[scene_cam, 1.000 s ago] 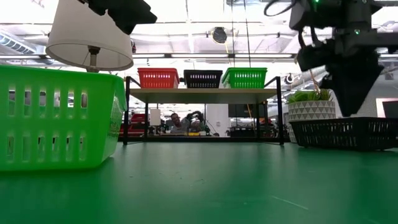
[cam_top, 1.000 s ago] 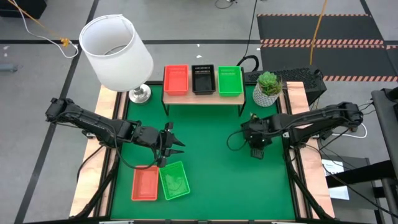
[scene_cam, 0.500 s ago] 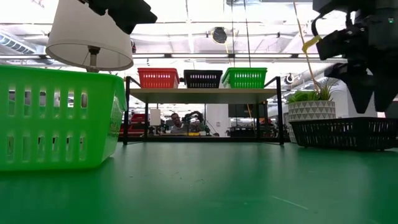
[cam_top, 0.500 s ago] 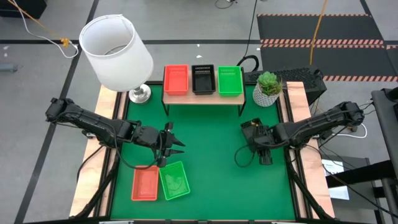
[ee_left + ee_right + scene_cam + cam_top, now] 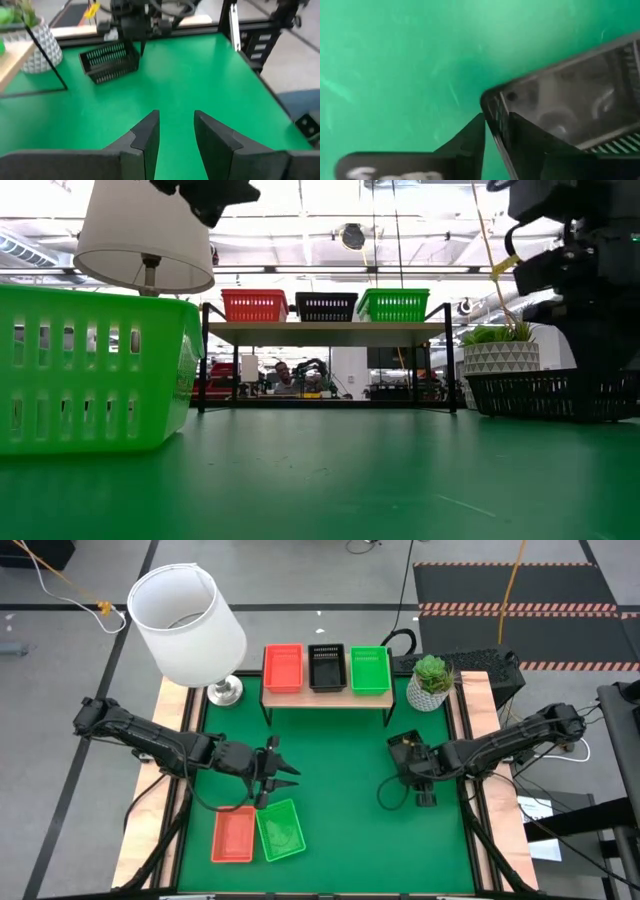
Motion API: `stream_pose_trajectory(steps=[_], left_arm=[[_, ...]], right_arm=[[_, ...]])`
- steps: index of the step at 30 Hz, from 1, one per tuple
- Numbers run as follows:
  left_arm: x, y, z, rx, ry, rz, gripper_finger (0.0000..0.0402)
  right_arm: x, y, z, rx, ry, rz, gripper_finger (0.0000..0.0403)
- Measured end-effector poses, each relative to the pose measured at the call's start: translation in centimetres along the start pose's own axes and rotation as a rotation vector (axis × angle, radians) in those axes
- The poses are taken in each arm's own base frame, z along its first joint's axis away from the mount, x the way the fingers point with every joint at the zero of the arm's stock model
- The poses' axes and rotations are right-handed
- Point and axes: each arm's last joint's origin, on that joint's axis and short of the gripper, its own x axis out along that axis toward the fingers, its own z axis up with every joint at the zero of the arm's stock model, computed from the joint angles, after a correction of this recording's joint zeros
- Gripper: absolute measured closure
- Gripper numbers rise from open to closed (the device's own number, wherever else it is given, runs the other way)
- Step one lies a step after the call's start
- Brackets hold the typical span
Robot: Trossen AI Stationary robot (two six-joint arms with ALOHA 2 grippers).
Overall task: Stack baskets on shelf by color
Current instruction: Stack the black basket into the black basket on the shelf
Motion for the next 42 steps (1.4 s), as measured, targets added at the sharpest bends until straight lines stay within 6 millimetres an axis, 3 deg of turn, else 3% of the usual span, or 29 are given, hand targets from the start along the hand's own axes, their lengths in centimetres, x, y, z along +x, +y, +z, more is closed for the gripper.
stream_pose_trajectory(steps=[5,11,16,26,31,36,42], left_arm=[[0.0,-0.7,0.9,0.001,-0.101,-0.027,0.0277],[1.2,-2.8,2.1,0.055,-0.256,-0.085,0.0277],[3.5,-4.8,4.0,0.094,-0.248,-0.068,0.0277],[10.0,-9.3,7.6,0.226,-0.132,-0.058,0.0277],[12.7,-10.1,7.8,0.249,-0.063,-0.057,0.0262],[14.6,-10.1,7.1,0.254,0.026,-0.045,0.0205],[15.3,-10.0,5.6,0.240,0.133,-0.039,0.0153]], right_arm=[[-0.1,0.9,1.0,0.067,-0.119,0.042,0.0391],[-0.6,3.2,2.0,0.142,-0.292,0.107,0.0382],[-1.3,5.1,2.2,0.191,-0.362,0.172,0.0395],[-5.8,8.5,4.6,0.145,-0.542,0.153,0.0394],[-6.7,10.1,7.2,0.033,-0.560,0.102,0.0394],[-6.1,10.9,9.5,-0.094,-0.506,0.041,0.0394],[-6.1,10.5,11.0,-0.158,-0.465,-0.002,0.0394]])
